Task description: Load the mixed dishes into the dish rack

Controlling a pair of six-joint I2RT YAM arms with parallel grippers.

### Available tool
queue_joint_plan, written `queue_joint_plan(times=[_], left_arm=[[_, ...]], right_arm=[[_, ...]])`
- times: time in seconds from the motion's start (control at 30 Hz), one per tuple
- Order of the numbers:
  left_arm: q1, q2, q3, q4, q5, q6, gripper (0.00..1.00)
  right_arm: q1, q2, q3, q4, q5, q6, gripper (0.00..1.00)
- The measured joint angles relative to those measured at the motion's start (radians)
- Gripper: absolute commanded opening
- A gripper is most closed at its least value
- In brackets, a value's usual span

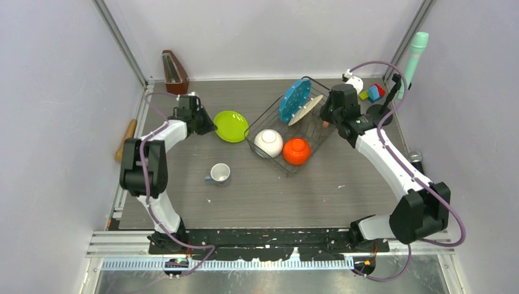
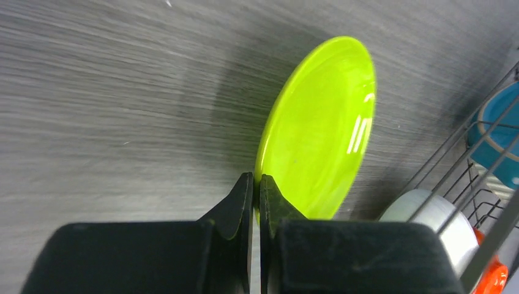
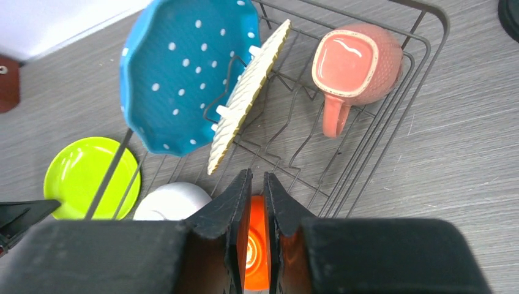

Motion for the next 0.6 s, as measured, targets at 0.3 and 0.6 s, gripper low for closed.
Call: queue_joint_plan(times=[0.3, 0.6], left_arm=[[-0.064, -0.356, -0.033, -0.06, -0.197, 0.072, 0.0], [-0.234, -0.534, -0.032, -0.15, -0.253, 0.093, 0.0]], right_arm=[[-0.003, -0.045, 0.0, -0.048, 0.127, 0.036, 0.13], [-0.025, 0.188, 0.118, -0.053, 0.182, 0.142, 0.0]])
